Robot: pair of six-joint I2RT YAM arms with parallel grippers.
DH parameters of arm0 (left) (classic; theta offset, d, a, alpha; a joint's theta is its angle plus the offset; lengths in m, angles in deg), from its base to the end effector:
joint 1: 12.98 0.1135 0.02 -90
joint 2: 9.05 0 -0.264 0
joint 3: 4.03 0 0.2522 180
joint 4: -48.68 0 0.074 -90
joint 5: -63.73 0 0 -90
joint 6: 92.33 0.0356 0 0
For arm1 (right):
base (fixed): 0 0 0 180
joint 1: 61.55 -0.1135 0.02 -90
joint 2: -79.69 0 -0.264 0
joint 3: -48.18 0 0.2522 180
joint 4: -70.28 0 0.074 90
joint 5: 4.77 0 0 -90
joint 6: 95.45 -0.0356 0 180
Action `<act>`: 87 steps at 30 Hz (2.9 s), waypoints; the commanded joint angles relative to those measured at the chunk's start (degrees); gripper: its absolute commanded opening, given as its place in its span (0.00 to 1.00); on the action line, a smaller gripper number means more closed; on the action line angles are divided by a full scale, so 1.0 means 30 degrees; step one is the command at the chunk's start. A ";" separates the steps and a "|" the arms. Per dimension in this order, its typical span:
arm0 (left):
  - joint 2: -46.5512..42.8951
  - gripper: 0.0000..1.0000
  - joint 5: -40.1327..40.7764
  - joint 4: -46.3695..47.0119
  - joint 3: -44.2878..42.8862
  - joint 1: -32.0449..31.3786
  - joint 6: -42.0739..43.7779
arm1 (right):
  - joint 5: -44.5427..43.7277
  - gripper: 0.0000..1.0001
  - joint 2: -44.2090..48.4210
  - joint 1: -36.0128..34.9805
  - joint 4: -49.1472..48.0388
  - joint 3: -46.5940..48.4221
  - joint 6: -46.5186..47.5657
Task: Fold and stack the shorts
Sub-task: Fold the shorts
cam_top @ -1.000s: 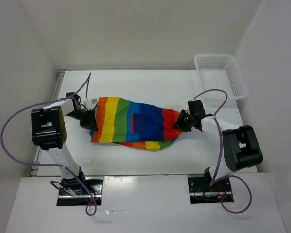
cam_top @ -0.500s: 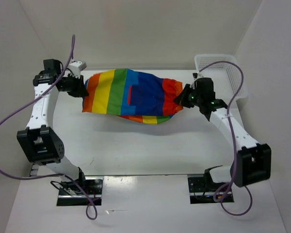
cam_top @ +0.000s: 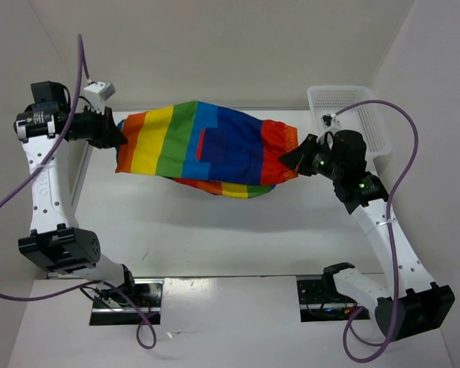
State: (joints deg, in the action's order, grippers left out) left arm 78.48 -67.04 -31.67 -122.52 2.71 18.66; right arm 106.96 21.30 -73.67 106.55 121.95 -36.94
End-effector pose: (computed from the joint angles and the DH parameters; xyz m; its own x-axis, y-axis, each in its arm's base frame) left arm 0.2861 0.0562 0.4304 -0.6092 0.1107 -0.7853 0.4526 0.8616 -0.2297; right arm 0.2171 0.0601 0.3670 -0.5758 0.3726 -0.7277 -0.2726 0.7517 0.6006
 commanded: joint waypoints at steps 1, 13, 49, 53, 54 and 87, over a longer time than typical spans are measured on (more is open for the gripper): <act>0.0733 0.00 0.0753 -0.1592 -0.1448 0.0222 -0.0750 | 0.0955 0.00 0.0333 0.0143 0.0439 -0.0049 -0.0988; 1.5026 0.06 0.3361 0.1688 -1.0640 -0.1825 -0.5562 | -0.1353 0.00 -1.0969 0.0143 -0.3751 0.3249 -0.0491; 0.7651 0.72 0.6091 1.1501 0.9919 -0.2500 -0.5123 | -0.2648 0.80 -1.3371 -0.0645 -0.5211 -0.1694 -0.3597; 0.7475 0.68 0.6267 1.2875 1.0856 -0.2679 -0.5123 | -0.3112 0.81 -1.4606 -0.1116 -0.6473 -0.1226 -0.3978; 0.7649 0.66 0.6267 1.2879 1.1030 -0.2882 -0.5326 | -0.3115 0.81 -1.4899 -0.1116 -0.6475 -0.0846 -0.3978; 0.1383 0.17 1.1185 1.1616 1.4720 -0.6077 0.2116 | -0.4228 0.38 -1.0683 0.1227 -0.0821 -0.2366 -0.1927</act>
State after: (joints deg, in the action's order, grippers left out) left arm 84.03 -36.55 4.46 -81.69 -15.30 22.94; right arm 95.07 -12.08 -70.61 103.42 115.04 -43.95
